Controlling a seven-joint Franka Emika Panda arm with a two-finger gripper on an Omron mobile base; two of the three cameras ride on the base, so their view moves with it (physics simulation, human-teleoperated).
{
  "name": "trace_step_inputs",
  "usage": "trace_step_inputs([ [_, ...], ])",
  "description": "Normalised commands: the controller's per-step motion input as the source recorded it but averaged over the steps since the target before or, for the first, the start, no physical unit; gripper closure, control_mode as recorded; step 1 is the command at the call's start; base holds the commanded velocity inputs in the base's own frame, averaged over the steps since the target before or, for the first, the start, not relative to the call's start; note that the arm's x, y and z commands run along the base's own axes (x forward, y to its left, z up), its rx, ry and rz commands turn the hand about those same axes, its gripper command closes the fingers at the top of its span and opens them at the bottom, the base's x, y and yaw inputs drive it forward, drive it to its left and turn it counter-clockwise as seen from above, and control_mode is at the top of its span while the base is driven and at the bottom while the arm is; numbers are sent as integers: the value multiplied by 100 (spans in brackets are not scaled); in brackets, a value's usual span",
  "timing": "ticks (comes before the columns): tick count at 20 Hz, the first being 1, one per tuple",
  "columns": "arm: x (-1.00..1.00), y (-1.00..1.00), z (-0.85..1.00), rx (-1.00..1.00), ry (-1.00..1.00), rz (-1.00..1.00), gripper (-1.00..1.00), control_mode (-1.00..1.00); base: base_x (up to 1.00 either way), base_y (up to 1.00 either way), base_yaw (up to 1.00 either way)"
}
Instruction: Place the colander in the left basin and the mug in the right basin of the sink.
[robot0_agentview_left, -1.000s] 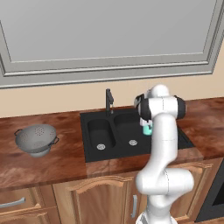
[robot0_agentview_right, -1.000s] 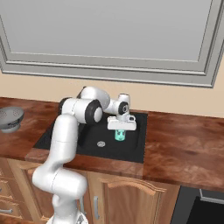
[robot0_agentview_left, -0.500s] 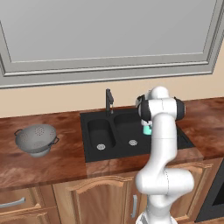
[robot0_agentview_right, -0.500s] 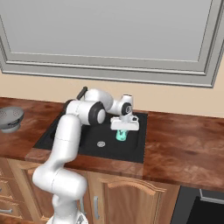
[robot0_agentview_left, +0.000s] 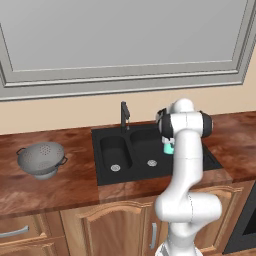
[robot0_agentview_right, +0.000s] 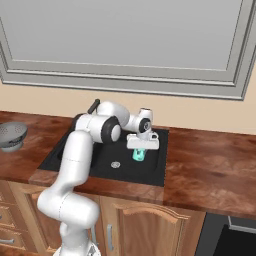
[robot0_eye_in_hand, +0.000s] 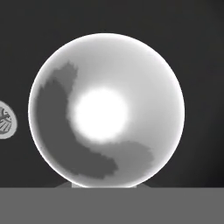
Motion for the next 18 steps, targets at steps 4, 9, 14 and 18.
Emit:
trace_step_inputs([
  [4,-21,10,-38,0,-8,0,100,-100,0,0,0],
  [9,-20,15,-37,0,-8,-1,100,-100,0,0,0],
  [14,-9,21,-33,0,-6,-7,100,-100,0,0,0],
  [18,-6,27,-33,0,-7,-16,100,-100,0,0,0],
])
